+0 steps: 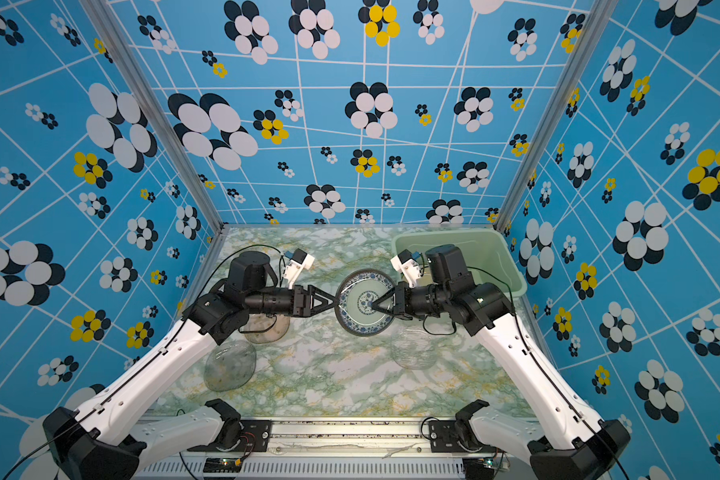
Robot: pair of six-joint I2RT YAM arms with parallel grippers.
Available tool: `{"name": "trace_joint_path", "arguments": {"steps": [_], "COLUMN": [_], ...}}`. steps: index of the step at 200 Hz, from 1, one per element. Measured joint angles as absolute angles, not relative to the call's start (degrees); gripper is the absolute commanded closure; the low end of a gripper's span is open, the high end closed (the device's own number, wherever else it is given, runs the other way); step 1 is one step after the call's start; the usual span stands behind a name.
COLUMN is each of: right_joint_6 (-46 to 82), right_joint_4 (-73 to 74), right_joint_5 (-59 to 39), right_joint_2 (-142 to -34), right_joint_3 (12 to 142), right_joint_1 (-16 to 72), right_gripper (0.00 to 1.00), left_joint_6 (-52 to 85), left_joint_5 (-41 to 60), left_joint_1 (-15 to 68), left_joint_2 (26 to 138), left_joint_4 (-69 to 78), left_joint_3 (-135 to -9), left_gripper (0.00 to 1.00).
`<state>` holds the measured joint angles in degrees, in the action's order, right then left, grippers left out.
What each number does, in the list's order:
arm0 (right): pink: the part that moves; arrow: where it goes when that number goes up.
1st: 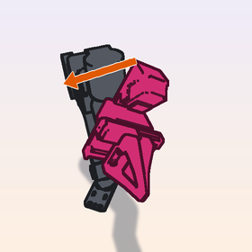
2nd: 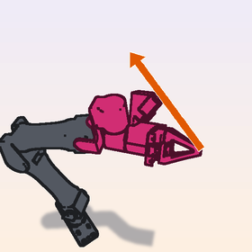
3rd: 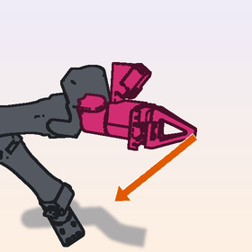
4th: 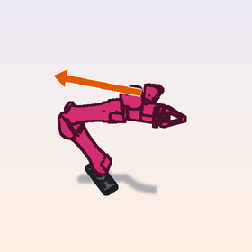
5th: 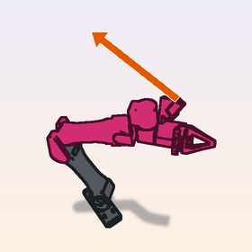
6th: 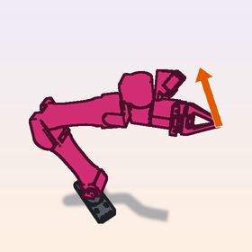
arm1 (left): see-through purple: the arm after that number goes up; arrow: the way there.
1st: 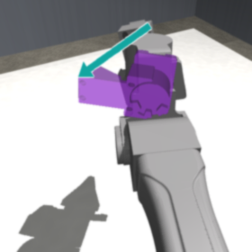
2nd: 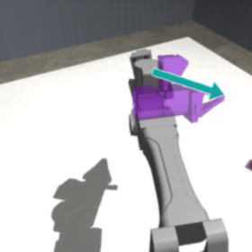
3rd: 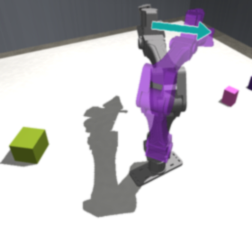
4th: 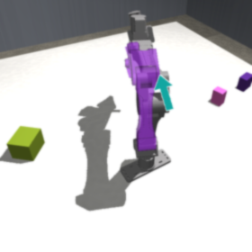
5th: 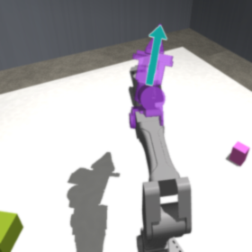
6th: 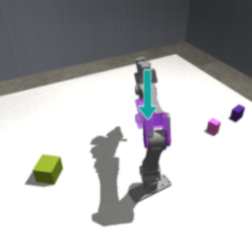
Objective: Place the plates into the plastic bin on the countertop
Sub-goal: 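Lift the blue-and-white plate upright with the right gripper while the left grips its opposite rim, then release the plate with the left gripper while the right carries it toward the green bin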
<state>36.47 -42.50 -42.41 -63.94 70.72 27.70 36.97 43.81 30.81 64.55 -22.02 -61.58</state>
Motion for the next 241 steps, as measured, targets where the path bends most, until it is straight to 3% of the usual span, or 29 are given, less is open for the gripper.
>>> {"name": "trace_joint_path", "arguments": {"steps": [36,69,122,158,179,241], "right_joint_6": [39.51,40.86,41.87,42.46,42.19,42.02], "right_joint_4": [-37.71,-35.59,-33.28,-32.32,-32.27,-29.32], "right_joint_5": [-44.8,-45.58,-45.67,-45.5,-44.12,-39.4], "right_joint_2": [-63.22,-63.2,-63.22,-63.66,-64.07,-63.48], "right_joint_3": [66.78,65.58,65.21,65.21,65.14,64.79], "right_joint_1": [27.7,27.7,27.7,27.7,27.51,27.51], "right_gripper": [0.94,0.94,0.92,0.76,0.57,0.37], "left_joint_6": [39.48,42.63,45.6,47.64,50.19,62.17], "left_joint_5": [44.88,45.06,43.97,43.44,42.65,36.49], "left_joint_1": [33.26,34.54,34.63,34.63,34.87,35.83], "left_joint_2": [64.58,64.62,64.6,64.58,63.81,60.1], "left_joint_4": [-17.82,-13.72,-11.27,-9.52,-6.81,-2.2], "left_joint_3": [-60.05,-57.84,-56.95,-55.44,-53.34,-46.92], "left_gripper": [0.39,0.62,0.79,0.88,1.0,1.0]}}
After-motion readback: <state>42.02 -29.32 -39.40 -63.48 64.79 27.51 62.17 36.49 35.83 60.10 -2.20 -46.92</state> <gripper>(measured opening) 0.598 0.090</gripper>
